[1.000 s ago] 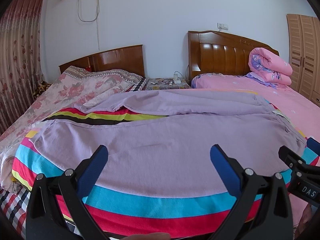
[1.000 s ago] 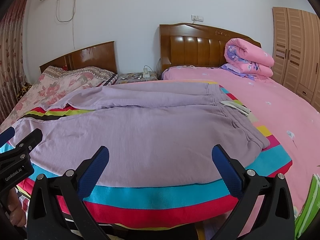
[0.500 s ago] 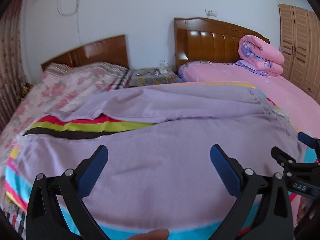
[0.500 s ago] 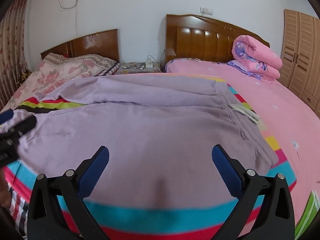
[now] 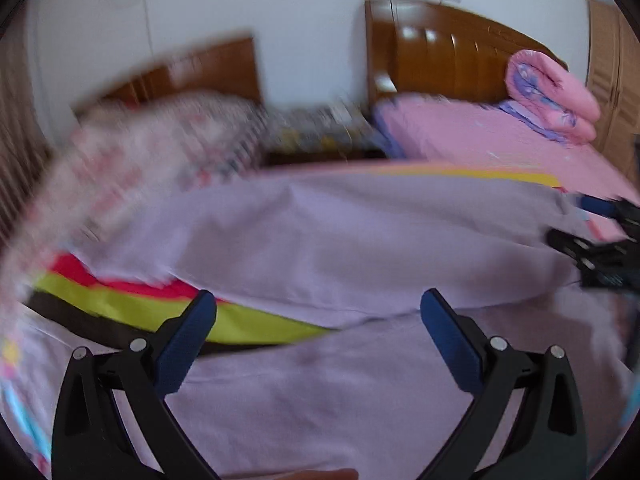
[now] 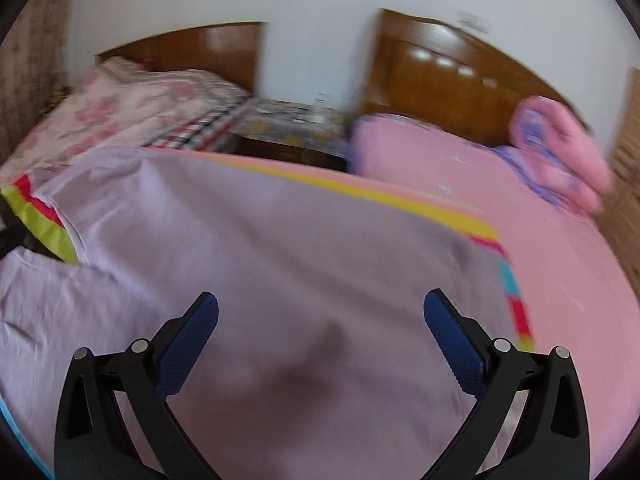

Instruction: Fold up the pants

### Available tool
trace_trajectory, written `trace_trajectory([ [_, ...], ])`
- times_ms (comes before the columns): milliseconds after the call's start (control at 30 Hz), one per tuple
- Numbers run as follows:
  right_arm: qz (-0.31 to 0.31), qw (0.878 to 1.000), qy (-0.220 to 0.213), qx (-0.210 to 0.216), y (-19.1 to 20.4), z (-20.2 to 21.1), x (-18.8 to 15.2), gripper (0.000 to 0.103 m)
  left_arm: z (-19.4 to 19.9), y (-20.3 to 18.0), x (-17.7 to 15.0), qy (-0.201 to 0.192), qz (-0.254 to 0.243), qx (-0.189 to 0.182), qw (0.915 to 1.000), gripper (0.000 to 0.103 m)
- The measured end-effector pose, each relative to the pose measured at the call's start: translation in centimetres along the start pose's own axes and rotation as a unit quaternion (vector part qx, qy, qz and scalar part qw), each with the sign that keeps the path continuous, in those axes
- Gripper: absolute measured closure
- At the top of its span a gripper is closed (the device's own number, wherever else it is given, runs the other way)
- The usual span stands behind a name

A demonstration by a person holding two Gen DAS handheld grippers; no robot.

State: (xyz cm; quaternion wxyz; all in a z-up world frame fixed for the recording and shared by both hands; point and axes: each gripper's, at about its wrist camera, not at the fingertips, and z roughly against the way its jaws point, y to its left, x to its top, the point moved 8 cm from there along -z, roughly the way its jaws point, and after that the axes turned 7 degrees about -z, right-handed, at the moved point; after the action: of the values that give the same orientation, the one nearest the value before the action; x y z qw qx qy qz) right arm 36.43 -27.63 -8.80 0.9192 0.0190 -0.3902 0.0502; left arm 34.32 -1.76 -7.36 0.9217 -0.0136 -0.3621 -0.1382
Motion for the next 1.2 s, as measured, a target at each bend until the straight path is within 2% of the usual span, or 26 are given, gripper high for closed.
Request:
trace_trajectory([
  [33,0.011,1.000,0.005,0.021,0.0,-1.2,0.7,0.004,-0.9,0.2,0.0,0.015,0.010,-0.025,0.9995,0.001],
  [67,0.027,0.998,0.017,0.050,-0.1,-3.3,1.9,0.004,-1.5,0.8,0.0,0.015,0.028,-0.033,0.9989,0.001],
  [133,0.054,0.994,0.036,0.089,-0.6,-6.9,4.2,0.004,-1.9,1.8,0.1,-0.001,0.049,-0.031,0.9983,0.001],
  [233,0.071,0.991,0.054,0.100,-1.5,-11.0,6.6,0.004,-2.3,2.7,0.4,-0.035,0.083,-0.078,0.9928,0.001],
  [300,0.082,0.986,0.088,0.113,-1.9,-14.5,7.5,0.004,-2.9,3.4,0.0,-0.027,0.113,-0.095,0.9886,0.001],
  [333,0.087,0.985,0.097,0.117,-1.9,-15.3,7.5,0.007,-3.3,3.5,-0.2,-0.019,0.125,-0.107,0.9862,0.001],
  [400,0.102,0.978,0.129,0.127,-1.9,-17.8,7.5,0.028,-4.2,3.4,-0.4,-0.005,0.138,-0.136,0.9811,0.001],
  [467,0.090,0.971,0.154,0.157,-1.5,-19.1,7.7,0.030,-4.8,3.6,-0.6,0.003,0.141,-0.140,0.9801,0.001],
  [533,0.100,0.968,0.157,0.168,-1.2,-19.0,7.6,0.034,-5.1,3.5,-0.7,0.006,0.139,-0.133,0.9813,0.001],
  [600,0.113,0.964,0.158,0.179,-0.3,-18.0,7.2,0.056,-5.0,3.3,-0.9,0.009,0.138,-0.127,0.9823,0.001],
  [633,0.123,0.964,0.154,0.176,-0.1,-17.2,6.8,0.060,-5.1,3.4,-0.8,0.010,0.138,-0.125,0.9825,0.001],
  [700,0.146,0.969,0.131,0.151,0.3,-15.5,6.6,0.079,-4.9,3.2,-0.6,0.008,0.141,-0.128,0.9816,0.001],
  [733,0.155,0.973,0.112,0.130,0.4,-14.2,6.6,0.084,-5.0,3.3,-0.4,0.010,0.146,-0.132,0.9804,0.001],
  [867,0.177,0.981,0.019,0.071,2.3,-7.1,6.2,0.088,-4.6,3.7,0.5,0.008,0.179,-0.172,0.9687,0.001],
  [967,0.184,0.981,-0.057,0.035,4.2,0.5,3.9,0.091,-3.6,5.2,1.1,0.006,0.235,-0.212,0.9485,0.001],
  [1033,0.186,0.979,-0.083,0.016,5.9,4.6,0.9,0.091,-2.6,5.4,0.9,0.000,0.258,-0.235,0.9370,0.001],
  [1067,0.178,0.980,-0.090,0.014,6.6,6.6,-1.2,0.091,-2.1,5.6,0.3,0.002,0.262,-0.242,0.9343,0.001],
  [1133,0.134,0.987,-0.086,0.011,7.5,9.4,-6.0,0.092,-1.7,5.3,-1.2,0.014,0.255,-0.240,0.9365,0.001],
  [1200,0.098,0.993,-0.071,0.000,7.9,9.8,-9.6,0.091,-2.0,4.8,-3.2,0.037,0.245,-0.232,0.9405,0.001],
])
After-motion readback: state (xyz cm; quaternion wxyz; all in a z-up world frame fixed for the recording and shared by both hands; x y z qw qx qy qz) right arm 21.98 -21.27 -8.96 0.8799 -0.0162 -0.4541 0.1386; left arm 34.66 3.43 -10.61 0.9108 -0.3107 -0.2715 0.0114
